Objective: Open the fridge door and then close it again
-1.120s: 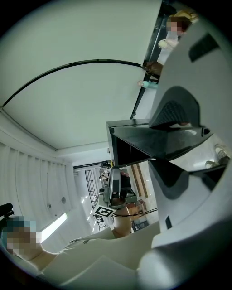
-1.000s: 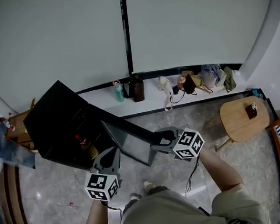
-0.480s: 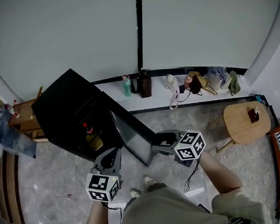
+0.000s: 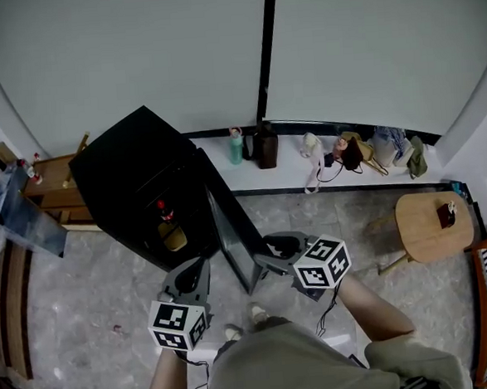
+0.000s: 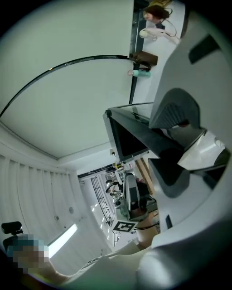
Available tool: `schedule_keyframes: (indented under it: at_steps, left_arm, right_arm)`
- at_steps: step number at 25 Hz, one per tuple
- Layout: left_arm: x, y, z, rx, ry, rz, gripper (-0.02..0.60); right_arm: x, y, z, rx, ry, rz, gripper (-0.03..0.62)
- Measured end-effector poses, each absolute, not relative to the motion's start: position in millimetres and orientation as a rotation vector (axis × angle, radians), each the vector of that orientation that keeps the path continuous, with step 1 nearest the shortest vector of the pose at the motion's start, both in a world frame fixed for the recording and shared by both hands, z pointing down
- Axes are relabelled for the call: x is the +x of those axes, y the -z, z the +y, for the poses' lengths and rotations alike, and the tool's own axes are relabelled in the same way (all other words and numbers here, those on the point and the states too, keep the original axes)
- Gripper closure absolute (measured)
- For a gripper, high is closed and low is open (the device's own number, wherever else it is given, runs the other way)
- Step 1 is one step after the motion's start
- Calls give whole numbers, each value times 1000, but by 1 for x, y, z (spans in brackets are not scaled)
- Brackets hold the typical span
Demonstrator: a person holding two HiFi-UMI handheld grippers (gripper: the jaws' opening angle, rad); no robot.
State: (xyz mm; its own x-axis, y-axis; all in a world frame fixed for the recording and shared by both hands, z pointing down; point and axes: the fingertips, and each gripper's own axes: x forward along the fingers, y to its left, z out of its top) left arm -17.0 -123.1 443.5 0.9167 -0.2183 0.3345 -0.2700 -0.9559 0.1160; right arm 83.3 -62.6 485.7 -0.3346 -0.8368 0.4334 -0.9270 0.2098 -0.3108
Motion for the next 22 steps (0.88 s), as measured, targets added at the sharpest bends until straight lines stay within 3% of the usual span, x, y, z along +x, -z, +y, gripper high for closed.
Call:
schedule_keyframes:
  at_steps: [15, 22]
  left_arm:
    - [-77, -448, -155, 2854, -473, -589, 575]
    - [-105, -449, -170, 2830, -472, -685, 575]
  right_arm:
    - [11, -486, -117, 1656, -766, -2330, 345]
    - [-17, -479, -142, 1777, -602, -2296, 338]
